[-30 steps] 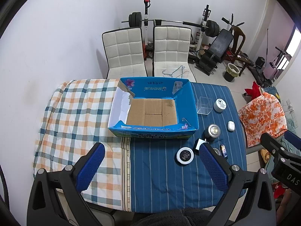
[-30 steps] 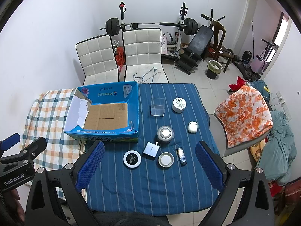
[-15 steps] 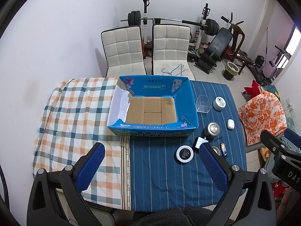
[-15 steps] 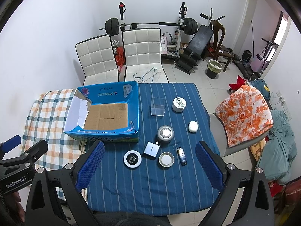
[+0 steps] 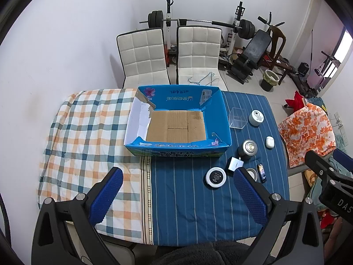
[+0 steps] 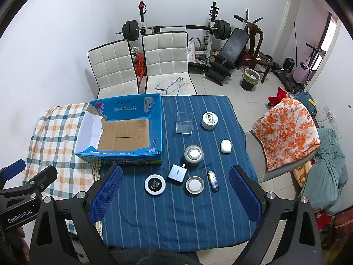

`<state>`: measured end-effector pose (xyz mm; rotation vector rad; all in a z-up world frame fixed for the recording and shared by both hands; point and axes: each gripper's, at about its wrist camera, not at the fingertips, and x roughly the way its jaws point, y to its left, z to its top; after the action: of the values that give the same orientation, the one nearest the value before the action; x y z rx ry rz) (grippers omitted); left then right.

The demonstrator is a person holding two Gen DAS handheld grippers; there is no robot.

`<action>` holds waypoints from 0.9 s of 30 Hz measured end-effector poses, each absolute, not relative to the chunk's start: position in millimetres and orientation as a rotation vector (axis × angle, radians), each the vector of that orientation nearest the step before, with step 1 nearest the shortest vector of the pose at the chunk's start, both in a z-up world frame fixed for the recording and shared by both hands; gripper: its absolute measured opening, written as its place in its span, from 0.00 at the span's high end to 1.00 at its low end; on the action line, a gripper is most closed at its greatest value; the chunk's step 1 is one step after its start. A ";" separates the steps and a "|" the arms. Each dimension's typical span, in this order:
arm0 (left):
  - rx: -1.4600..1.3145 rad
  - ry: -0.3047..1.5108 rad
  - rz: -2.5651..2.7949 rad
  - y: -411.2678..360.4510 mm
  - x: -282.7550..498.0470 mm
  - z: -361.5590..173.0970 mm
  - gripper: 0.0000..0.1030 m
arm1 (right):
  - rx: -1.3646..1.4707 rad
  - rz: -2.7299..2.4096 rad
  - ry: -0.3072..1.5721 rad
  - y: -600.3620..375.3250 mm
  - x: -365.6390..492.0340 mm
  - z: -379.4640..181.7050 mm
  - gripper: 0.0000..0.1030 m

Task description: Organize rigid objects

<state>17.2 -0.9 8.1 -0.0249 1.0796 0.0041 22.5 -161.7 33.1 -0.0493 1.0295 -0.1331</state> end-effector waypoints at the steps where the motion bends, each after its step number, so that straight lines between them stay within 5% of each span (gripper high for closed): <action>1: -0.025 1.079 0.004 -0.6 17.2 8.3 0.00 | -0.049 -0.134 1.028 -162.4 21.8 33.5 0.04; 12: -0.032 1.096 0.004 -3.1 29.4 -3.0 0.00 | -0.036 -0.221 1.023 -191.7 34.8 10.4 0.04; 27: 0.115 1.399 -0.113 -100.8 111.8 -213.0 0.00 | 0.274 -0.221 1.414 -323.5 83.9 -233.2 0.04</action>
<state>111.8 -100.8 -213.0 0.1146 1.3994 -0.1134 83.9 -323.5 -233.2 0.2744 1.4144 -0.2215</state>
